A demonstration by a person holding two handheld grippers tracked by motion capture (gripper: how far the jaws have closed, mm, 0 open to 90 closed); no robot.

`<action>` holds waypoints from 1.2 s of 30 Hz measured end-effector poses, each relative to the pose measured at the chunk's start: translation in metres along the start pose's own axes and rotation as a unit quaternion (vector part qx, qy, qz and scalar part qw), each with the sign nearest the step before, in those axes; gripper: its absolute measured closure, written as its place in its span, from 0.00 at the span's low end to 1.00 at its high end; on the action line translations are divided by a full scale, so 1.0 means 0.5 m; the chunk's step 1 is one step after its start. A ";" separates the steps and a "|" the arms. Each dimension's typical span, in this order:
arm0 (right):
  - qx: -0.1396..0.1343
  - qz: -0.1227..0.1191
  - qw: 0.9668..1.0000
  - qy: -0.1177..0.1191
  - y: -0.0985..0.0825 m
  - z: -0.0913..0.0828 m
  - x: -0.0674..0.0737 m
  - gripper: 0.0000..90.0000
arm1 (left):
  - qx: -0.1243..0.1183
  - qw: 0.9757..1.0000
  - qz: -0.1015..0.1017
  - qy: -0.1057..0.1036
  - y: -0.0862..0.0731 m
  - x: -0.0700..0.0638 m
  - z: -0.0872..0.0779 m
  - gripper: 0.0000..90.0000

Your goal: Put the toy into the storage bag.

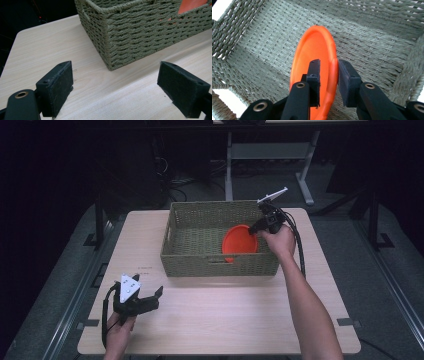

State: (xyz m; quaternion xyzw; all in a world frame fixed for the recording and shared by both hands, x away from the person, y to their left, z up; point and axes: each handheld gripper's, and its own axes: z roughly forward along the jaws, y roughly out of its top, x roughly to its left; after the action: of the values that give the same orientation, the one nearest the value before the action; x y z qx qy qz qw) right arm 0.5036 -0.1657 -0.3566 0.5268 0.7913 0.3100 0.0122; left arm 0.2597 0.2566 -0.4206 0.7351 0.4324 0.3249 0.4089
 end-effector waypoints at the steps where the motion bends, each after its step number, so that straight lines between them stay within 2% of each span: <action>1: -0.005 -0.003 1.000 0.003 -0.001 -0.003 -0.001 0.78 | 0.000 1.000 -0.001 0.000 0.000 0.000 0.000 0.14; 8: -0.005 -0.001 1.000 -0.002 0.000 -0.007 -0.006 0.78 | 0.001 1.000 0.001 0.000 0.000 0.000 0.000 0.14; 14: -0.019 0.008 0.999 0.024 -0.001 -0.014 -0.013 0.80 | -0.001 1.000 -0.001 0.001 0.000 0.000 0.002 0.14; 18: -0.012 0.004 1.000 0.026 -0.001 -0.010 -0.011 0.79 | 0.001 1.000 0.002 0.000 0.001 0.000 0.002 0.14; 26: -0.001 -0.002 0.999 0.033 0.000 -0.003 -0.003 0.78 | 0.002 1.000 -0.004 0.003 0.001 0.004 0.002 0.14; 36: -0.002 -0.006 0.998 0.058 -0.005 -0.010 -0.009 0.67 | 0.004 1.000 -0.002 0.000 0.001 0.002 0.008 0.14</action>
State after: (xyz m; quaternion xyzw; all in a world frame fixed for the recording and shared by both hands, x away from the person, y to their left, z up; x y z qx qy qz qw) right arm 0.5019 -0.1724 -0.3554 0.5031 0.7932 0.3417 -0.0302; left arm 0.2638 0.2560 -0.4218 0.7358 0.4348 0.3225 0.4068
